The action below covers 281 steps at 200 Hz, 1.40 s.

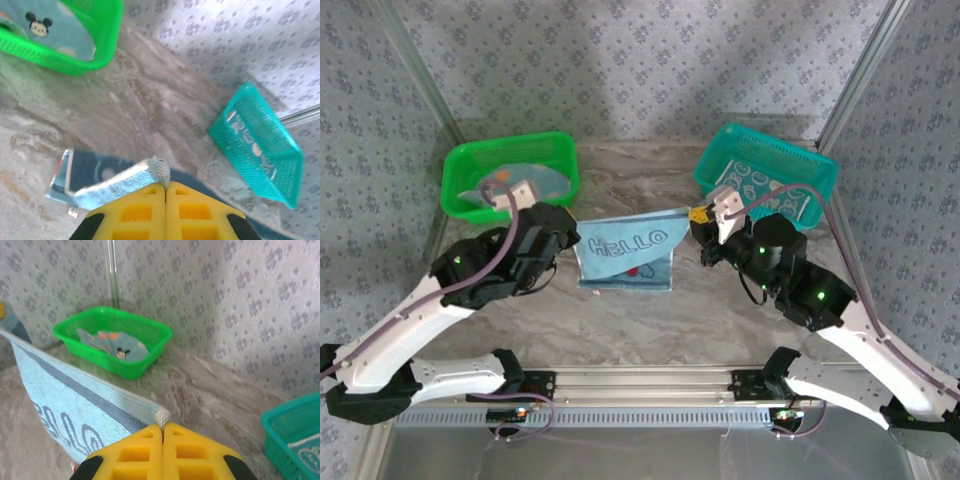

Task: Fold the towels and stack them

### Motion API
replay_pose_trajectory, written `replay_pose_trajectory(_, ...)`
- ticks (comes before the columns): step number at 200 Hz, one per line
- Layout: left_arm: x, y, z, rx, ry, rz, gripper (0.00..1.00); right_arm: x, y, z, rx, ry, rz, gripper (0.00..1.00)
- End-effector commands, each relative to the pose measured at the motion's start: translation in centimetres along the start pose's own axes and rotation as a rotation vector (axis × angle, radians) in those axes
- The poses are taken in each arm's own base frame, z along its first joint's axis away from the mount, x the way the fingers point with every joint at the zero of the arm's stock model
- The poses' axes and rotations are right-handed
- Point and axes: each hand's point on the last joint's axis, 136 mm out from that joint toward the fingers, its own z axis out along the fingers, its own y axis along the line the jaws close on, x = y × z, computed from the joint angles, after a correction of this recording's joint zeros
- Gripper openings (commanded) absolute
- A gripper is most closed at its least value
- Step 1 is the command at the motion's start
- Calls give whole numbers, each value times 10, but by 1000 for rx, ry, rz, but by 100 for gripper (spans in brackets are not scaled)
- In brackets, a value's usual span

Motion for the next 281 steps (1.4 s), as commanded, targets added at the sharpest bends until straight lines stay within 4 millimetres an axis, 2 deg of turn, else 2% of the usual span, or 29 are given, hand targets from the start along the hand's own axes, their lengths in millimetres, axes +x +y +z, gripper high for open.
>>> replay_pose_trajectory(1,-30,-1,-15,-38,-87,96,0,-19,-11,-10,56,-21,0,0)
replay_pose_trajectory(20,-52,-13,-25,-22,-158,135,0,-36,-12,-9,61,-57,-29,0)
replay_pose_trajectory(28,-61,-18,-28,-14,-188,153,0,-34,-12,-4,64,-49,-37,0)
replay_pose_trajectory(32,-64,-20,-29,-10,-201,161,0,-48,-12,-7,61,-78,-34,0)
replay_pose_trajectory(51,-77,-33,-32,5,-246,198,0,-57,-11,5,56,-77,-67,0)
replay_pose_trajectory(81,-95,-55,-25,26,-252,240,0,-78,-18,22,63,-106,-81,0)
replay_pose_trajectory(115,-104,-75,-4,33,-225,269,0,-107,-29,37,58,-146,-86,0)
replay_pose_trajectory(129,-112,-85,-7,59,-222,254,0,-117,-33,39,65,-163,-87,0)
replay_pose_trajectory(156,-116,-93,-16,94,-202,229,0,-140,-30,26,43,-226,-83,0)
replay_pose_trajectory(186,-123,-96,-39,151,-203,191,0,-152,-19,5,19,-260,-84,0)
replay_pose_trajectory(239,-126,-95,-76,213,-222,147,0,-162,-9,-38,27,-288,-89,0)
replay_pose_trajectory(258,-125,-95,-82,212,-224,137,0,-163,-13,-47,43,-280,-76,0)
replay_pose_trajectory(281,-124,-96,-82,204,-224,128,0,-158,-13,-44,43,-251,-89,0)
